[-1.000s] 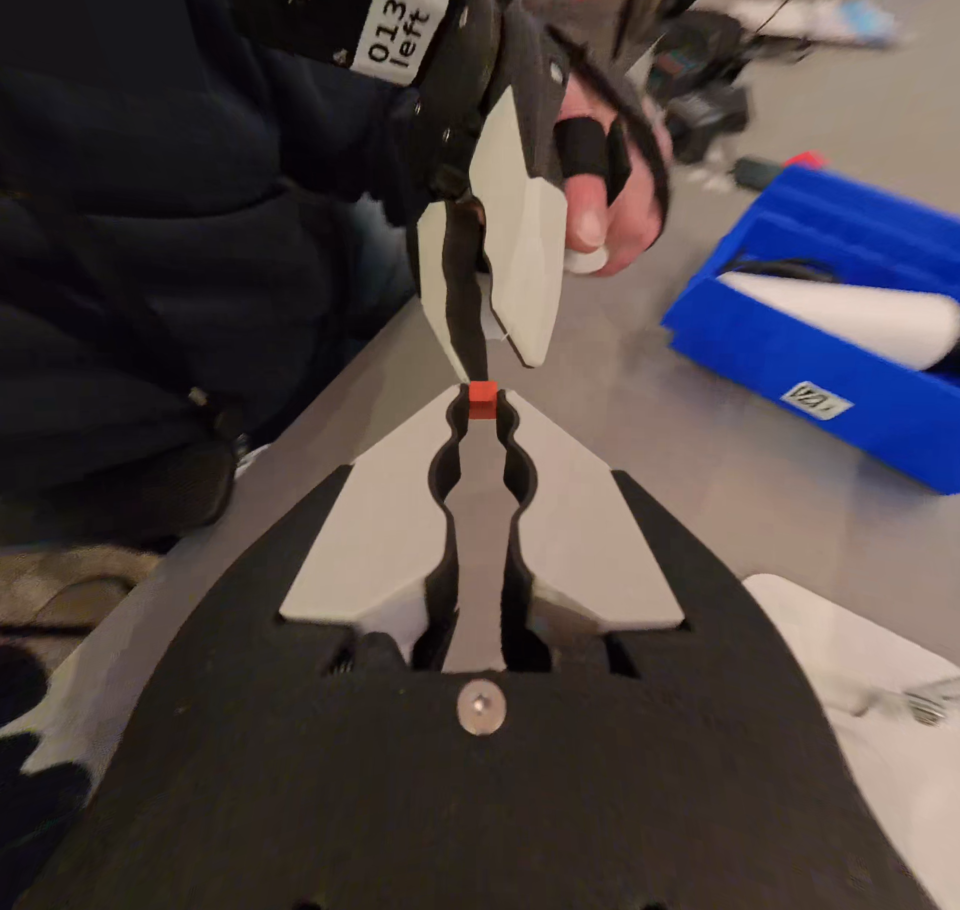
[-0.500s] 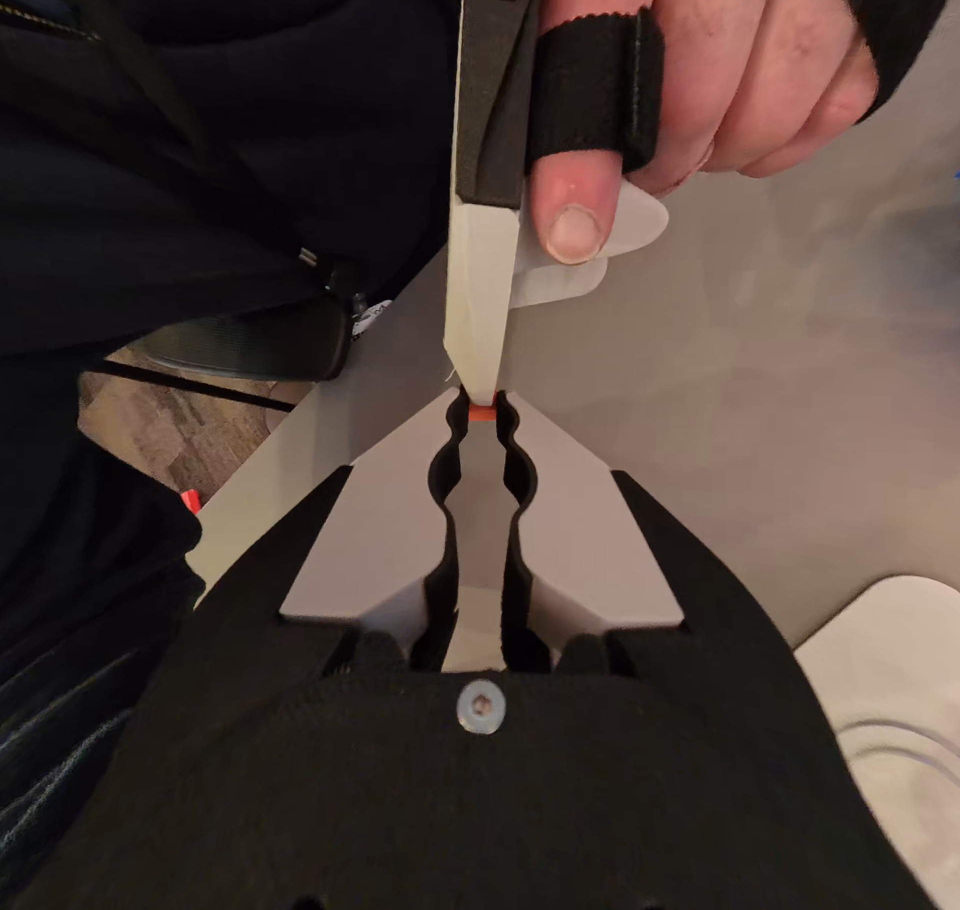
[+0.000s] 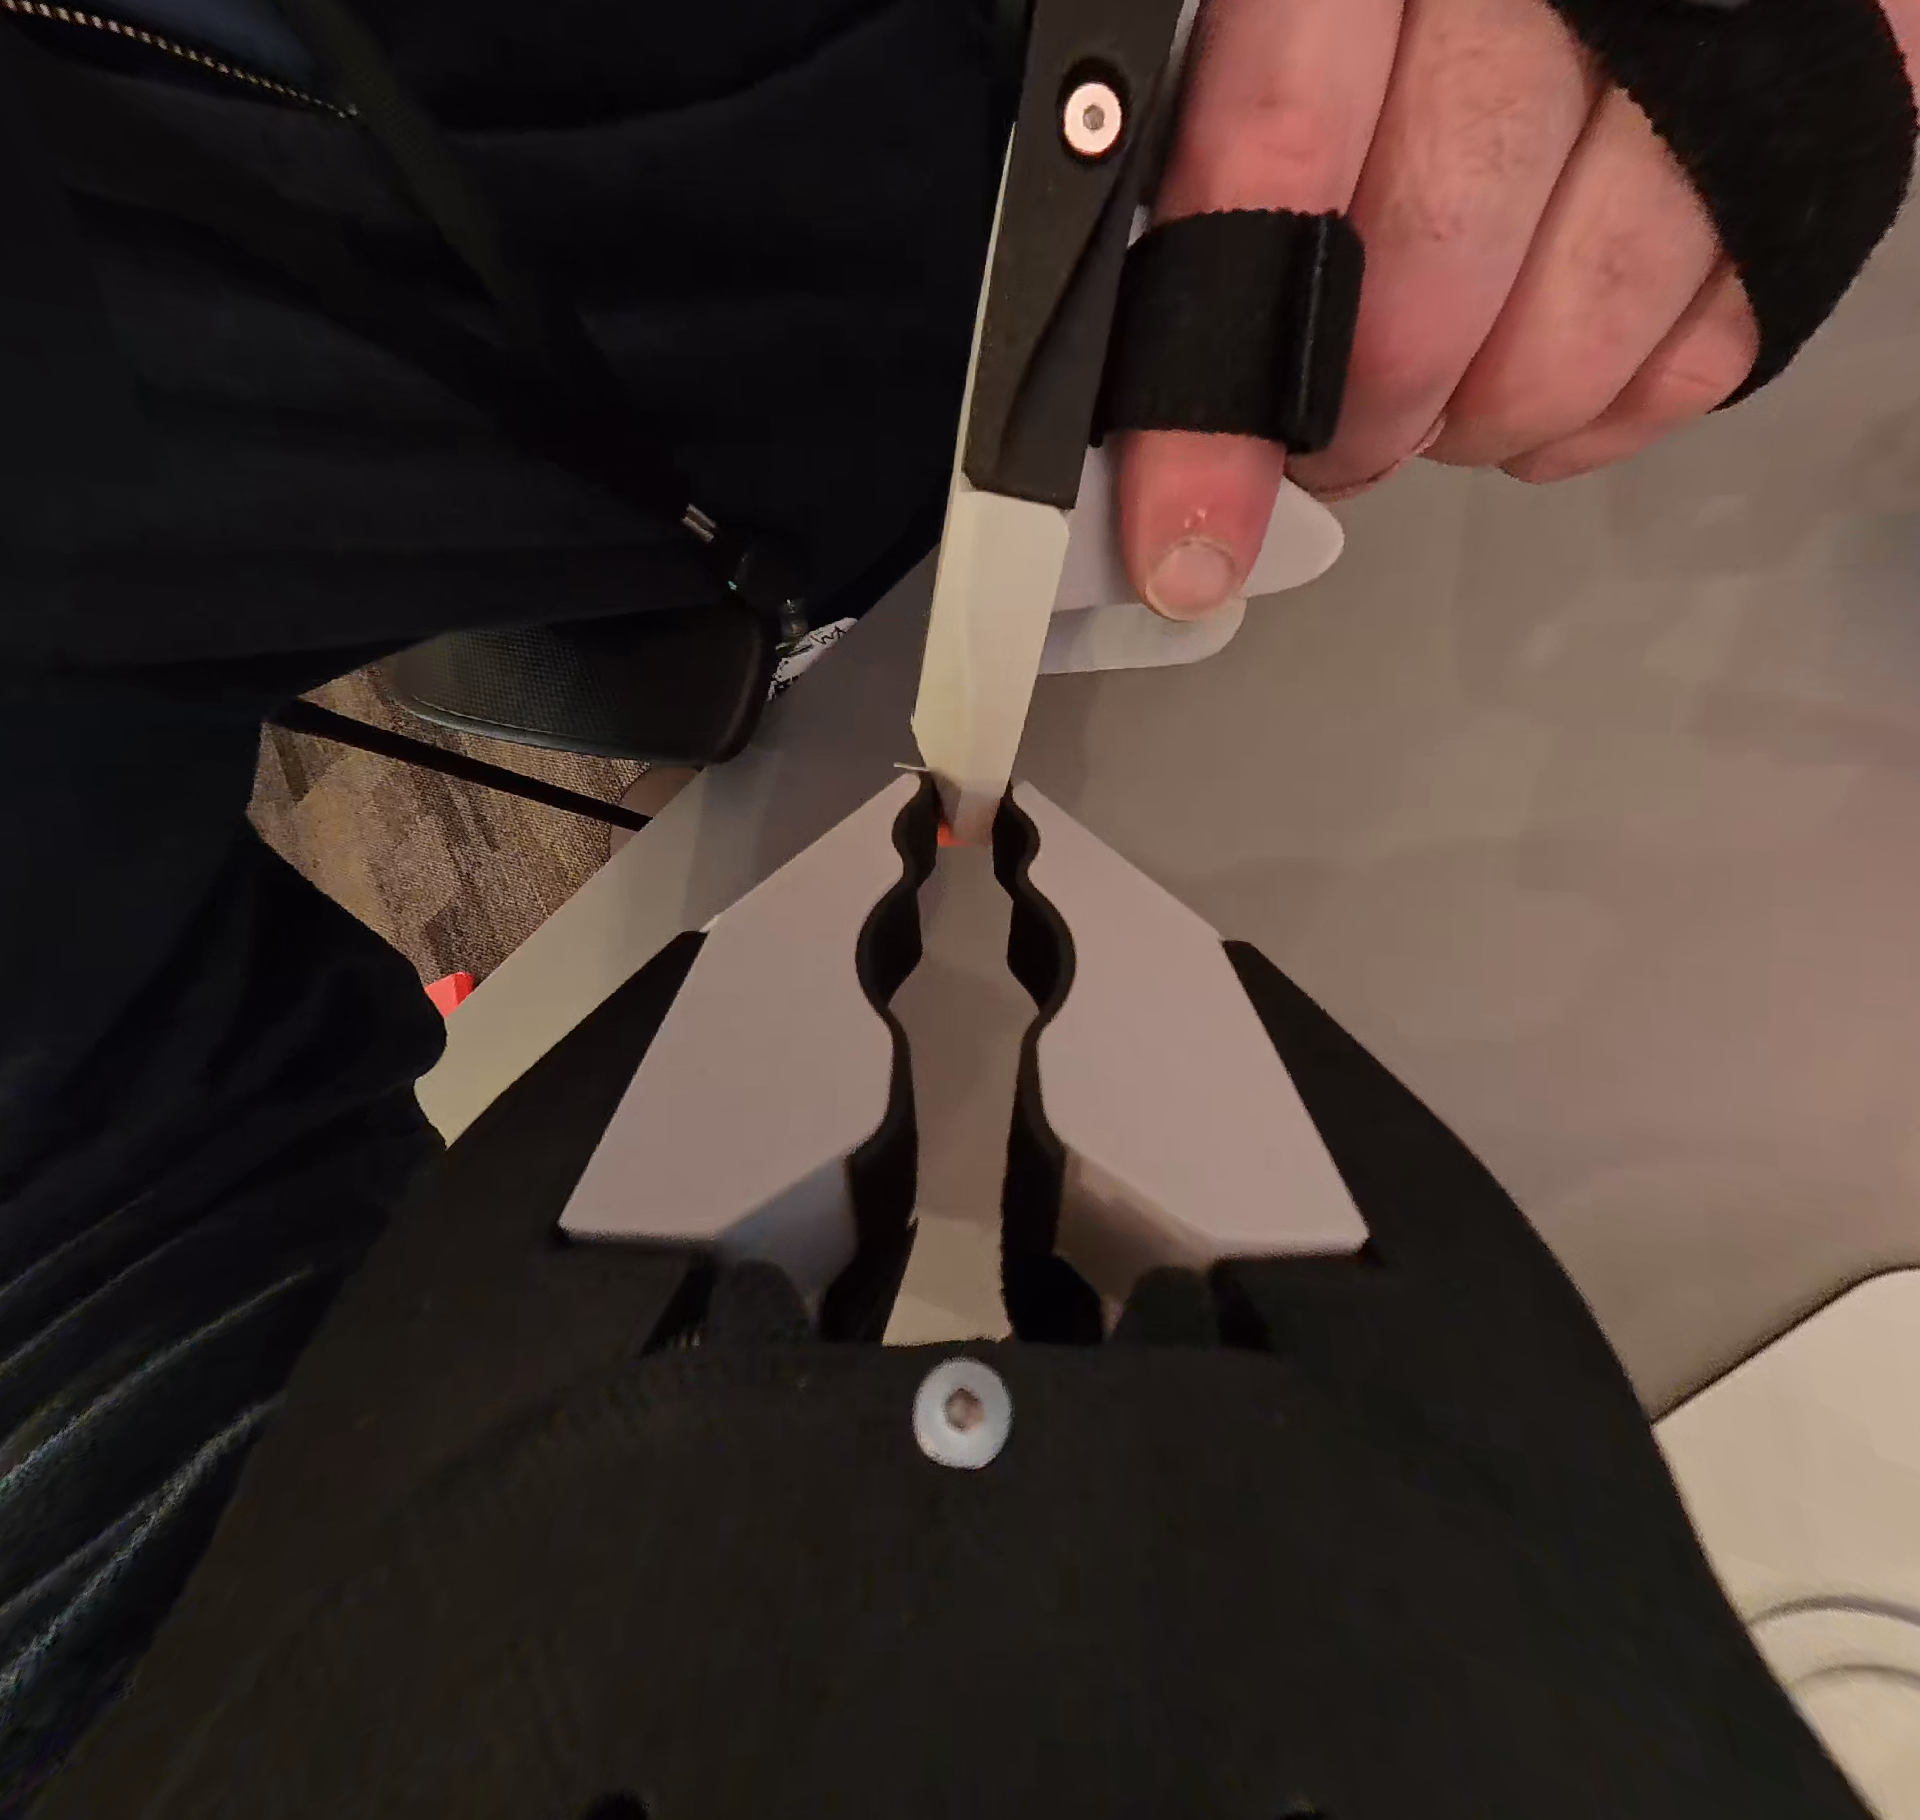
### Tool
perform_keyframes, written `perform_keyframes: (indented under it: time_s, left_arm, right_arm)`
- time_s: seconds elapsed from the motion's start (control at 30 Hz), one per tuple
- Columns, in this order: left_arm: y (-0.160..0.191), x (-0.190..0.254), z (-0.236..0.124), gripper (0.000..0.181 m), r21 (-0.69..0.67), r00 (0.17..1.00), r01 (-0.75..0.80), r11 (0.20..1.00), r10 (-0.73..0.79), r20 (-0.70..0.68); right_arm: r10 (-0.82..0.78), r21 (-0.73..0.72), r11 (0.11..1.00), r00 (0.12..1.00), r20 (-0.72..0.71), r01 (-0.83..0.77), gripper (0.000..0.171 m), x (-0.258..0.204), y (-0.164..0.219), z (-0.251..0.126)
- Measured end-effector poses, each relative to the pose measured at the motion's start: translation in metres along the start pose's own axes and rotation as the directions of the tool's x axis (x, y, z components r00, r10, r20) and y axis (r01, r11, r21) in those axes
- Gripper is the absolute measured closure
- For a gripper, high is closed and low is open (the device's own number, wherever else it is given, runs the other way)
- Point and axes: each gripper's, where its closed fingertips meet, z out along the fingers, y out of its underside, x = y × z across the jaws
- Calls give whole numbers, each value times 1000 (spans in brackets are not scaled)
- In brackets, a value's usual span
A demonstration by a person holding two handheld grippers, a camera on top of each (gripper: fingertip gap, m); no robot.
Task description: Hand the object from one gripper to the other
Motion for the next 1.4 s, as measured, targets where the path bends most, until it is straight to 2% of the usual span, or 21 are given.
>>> perform_keyframes:
  time_s: [0.17, 0.3, 0.47, 0.57, 0.67, 0.77, 0.93, 1.03, 1.1, 1.2, 1.4]
  left_arm:
    - [-3, -3, 2, 168, 4, 999, 0, 1000, 0, 45]
    - [1, -14, 3, 169, -4, 992, 17, 1000, -16, 129]
    - [2, -39, -9, 169, 45, 947, 114, 992, -123, 297]
    - [1, -55, -20, 169, 163, 891, 269, 949, -310, 333]
    - [3, -70, -31, 169, 341, 758, 509, 790, -599, 256]
    - [9, -84, -40, 169, 461, 600, 660, 593, -786, 151]
    - [9, -92, -39, 169, 528, 368, 805, 272, -926, -85]
    - [8, -92, -38, 169, 528, 253, 842, 110, -945, -208]
    - [7, -92, -37, 169, 522, 197, 852, 28, -942, -272]
    - [5, -89, -36, 169, 503, 138, 862, -64, -925, -354]
    - [7, -83, -33, 169, 452, 91, 883, -125, -900, -426]
  right_arm:
    - [16, 1, 1000, 1000, 8, -16, 164, -1, -1, -2]
    - [33, 86, 996, 999, -43, -29, 162, 7, -7, -11]
    - [65, 296, 955, 956, -285, 24, 147, 21, -27, -40]
    - [64, 401, 899, 853, -517, 175, 144, 27, -40, -62]
    - [65, 394, 854, 681, -729, 340, 148, 25, -46, -77]
    - [62, 305, 843, 483, -873, 443, 151, 23, -51, -81]
    - [-117, -60, 875, 89, -989, 481, 151, 29, -62, -76]
    - [-173, -191, 872, -81, -982, 451, 150, 32, -68, -80]
    - [-178, -221, 872, -137, -974, 437, 150, 35, -70, -81]
    - [-188, -242, 866, -163, -969, 438, 156, 37, -71, -78]
    - [-223, -262, 867, -140, -965, 423, 160, 38, -66, -76]
